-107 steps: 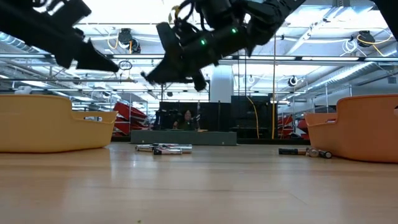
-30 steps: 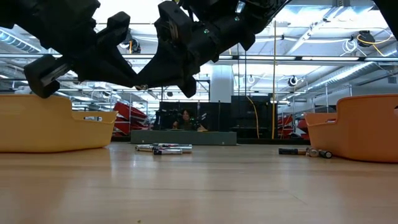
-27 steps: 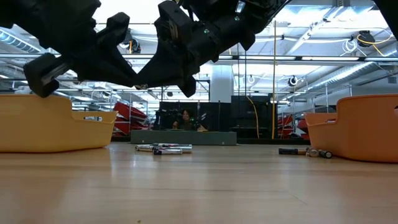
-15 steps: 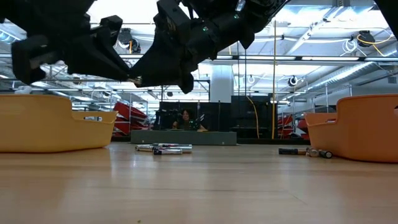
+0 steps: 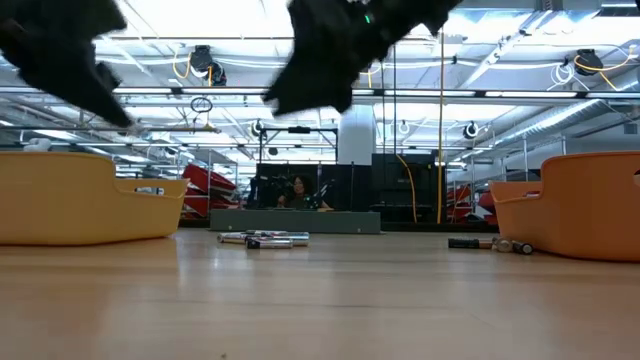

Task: Sort batteries
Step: Put the silver battery into the yellow bin

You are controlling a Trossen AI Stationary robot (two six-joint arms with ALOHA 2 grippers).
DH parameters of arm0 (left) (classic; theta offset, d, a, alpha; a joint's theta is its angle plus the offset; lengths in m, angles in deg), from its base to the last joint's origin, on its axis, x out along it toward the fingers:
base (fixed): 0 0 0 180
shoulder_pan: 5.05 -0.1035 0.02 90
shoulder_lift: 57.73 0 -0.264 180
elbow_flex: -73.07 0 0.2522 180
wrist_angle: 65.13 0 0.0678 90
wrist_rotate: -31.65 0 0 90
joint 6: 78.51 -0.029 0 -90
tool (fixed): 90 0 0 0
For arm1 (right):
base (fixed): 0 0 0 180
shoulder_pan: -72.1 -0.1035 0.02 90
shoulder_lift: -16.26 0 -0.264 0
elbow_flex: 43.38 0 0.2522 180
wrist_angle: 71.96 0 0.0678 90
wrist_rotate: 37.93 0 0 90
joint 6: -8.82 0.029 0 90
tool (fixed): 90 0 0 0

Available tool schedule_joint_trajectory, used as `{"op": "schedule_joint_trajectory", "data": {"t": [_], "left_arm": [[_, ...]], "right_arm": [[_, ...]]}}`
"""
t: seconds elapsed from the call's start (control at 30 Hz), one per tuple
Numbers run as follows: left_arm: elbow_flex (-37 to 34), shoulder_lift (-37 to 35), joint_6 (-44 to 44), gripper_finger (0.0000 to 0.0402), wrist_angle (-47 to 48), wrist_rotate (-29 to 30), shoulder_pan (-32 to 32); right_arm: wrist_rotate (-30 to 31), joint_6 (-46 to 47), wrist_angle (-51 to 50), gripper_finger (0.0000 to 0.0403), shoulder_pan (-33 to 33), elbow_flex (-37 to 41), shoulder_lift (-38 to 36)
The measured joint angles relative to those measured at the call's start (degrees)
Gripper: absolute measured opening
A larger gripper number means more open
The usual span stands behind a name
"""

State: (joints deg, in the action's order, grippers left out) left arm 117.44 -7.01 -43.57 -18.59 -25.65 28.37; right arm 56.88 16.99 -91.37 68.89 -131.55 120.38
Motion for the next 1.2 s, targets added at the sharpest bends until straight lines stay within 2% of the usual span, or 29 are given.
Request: {"op": "schedule_joint_trajectory", "data": {"t": [0.07, 0.17, 0.27, 0.37, 0.53, 0.83, 1.2], "left_arm": [[0.0, -1.17, 10.36, 0.0035, 5.87, -1.83, 0.04], [0.0, -1.12, 20.16, 0.0035, 12.38, -3.03, 0.53], [0.0, -0.58, 27.36, 0.0035, 18.18, -4.86, -0.38], [0.0, -0.22, 30.61, 0.0035, 21.86, -8.08, -2.07], [0.01, 0.55, 30.71, 0.0039, 22.25, -11.81, -5.95], [0.04, 3.36, 24.39, 0.0049, 22.66, -18.3, -12.95], [0.04, 4.42, 20.41, 0.0127, 22.35, -20.29, -14.81]], "right_arm": [[3.43, 0.8, 0.9, 0.0187, -0.4, 3.07, 0.09], [9.02, 3.6, 4.39, 0.0185, -1.66, 7.57, 0.13], [12.7, 6.33, 7.7, 0.0185, -4.2, 10.89, 0.2], [15.8, 6.71, 8.29, 0.0185, -7.18, 11.6, 0.2], [19.74, 5.77, 10.91, 0.0185, -10.8, 11.58, 0.2], [19.25, 4.31, 11.52, 0.0185, -11.53, 11.58, 0.2], [18.9, 2.69, 12.22, 0.0185, -11.01, 11.58, 0.22]]}}
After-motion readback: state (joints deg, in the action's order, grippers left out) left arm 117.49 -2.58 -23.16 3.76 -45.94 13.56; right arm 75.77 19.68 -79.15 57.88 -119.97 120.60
